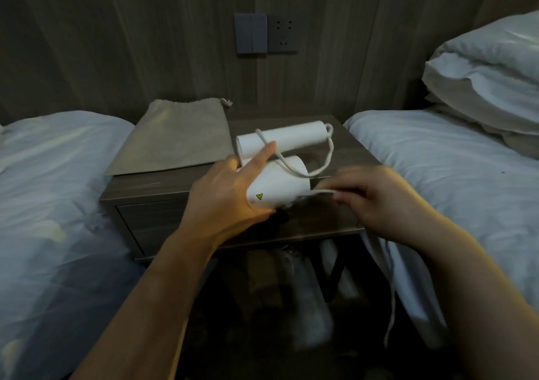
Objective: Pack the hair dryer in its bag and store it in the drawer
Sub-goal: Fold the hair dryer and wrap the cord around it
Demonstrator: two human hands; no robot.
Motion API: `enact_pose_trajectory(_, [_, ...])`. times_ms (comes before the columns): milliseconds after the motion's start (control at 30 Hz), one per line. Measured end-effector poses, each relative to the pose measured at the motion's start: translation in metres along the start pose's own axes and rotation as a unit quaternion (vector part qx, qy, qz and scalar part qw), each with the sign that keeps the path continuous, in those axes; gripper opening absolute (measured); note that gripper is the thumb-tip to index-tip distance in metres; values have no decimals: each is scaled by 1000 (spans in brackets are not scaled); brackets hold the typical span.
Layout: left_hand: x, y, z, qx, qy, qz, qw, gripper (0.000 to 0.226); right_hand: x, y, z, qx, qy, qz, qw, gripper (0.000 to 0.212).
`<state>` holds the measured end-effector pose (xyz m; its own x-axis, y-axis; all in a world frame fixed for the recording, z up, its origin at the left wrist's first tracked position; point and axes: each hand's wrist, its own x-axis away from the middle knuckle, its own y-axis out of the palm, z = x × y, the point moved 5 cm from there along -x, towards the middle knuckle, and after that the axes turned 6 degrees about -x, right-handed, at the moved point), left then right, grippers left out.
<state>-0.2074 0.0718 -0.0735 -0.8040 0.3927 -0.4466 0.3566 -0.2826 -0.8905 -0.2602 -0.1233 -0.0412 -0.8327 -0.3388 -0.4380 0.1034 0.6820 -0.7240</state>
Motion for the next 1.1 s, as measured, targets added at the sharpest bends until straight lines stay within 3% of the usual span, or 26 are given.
enact_pose_trajectory(67, [1,4,6,7,36,-25,999,101,2,-11,-6,61,-18,87,994,18])
enact_pose_trajectory(133, [3,10,15,11,58,-69,996,100,7,-19,-4,124,25,168,978,12])
enact_pose_trajectory(200, [4,19,21,2,79,-108,991,100,9,-21,3,185,89,207,957,26])
enact_pose_trajectory(300, [8,28,28,-4,115,-110,987,101,6,-18,13,176,138,188,956,31])
enact_pose_trajectory(433, [13,30,35,-7,146,-91,985,99,3,-21,29,18,161,118,980,2])
enact_pose_trajectory(467, [13,30,37,-3,147,-96,985,100,4,-22,32,1,160,101,982,5])
enact_pose_trajectory(700, [22,35,54,20,180,-110,977,100,1,-12,40,32,178,73,981,13])
enact_pose_trajectory(1100, [32,41,64,33,222,-127,966,98,-2,4,41,-49,188,32,980,14])
